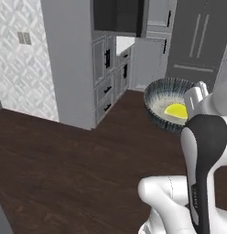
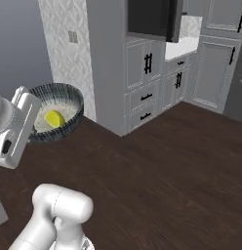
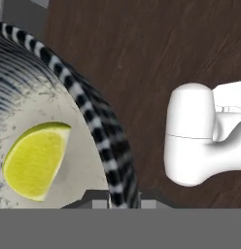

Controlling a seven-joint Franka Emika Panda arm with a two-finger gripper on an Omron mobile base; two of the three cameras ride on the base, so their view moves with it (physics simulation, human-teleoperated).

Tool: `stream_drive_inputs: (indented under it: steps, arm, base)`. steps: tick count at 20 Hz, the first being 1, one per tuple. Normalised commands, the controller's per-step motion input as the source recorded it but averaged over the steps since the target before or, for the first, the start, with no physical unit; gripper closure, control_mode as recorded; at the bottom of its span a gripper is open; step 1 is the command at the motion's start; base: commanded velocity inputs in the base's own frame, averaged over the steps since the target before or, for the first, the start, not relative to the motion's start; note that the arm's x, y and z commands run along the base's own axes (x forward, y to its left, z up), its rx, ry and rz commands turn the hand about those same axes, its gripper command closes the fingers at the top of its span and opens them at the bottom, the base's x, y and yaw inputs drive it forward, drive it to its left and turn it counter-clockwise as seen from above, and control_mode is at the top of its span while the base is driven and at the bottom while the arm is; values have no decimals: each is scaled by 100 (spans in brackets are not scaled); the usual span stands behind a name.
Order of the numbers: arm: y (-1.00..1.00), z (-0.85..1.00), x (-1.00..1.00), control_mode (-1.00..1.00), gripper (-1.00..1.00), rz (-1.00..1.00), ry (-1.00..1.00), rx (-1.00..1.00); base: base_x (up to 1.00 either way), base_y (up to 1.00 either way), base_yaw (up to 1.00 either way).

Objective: Pick the lemon wedge from the sink and place it in the bowl. Then pick the bowl and place it in the microwave. Then close the microwave door and press the start button.

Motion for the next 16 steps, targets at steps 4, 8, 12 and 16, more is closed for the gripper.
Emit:
stream_drive_inputs:
  steps: [4, 8, 12, 16]
  arm:
    - [0, 0, 0, 100, 100, 0, 0, 0]
    - [0, 0, 0, 100, 100, 0, 0, 0]
    - [0, 0, 0, 100, 100, 0, 0, 0]
    - [0, 0, 0, 100, 100, 0, 0, 0]
  base:
    - [56, -91, 51]
    - [43, -98, 45]
    - [30, -100, 40]
    - [20, -100, 40]
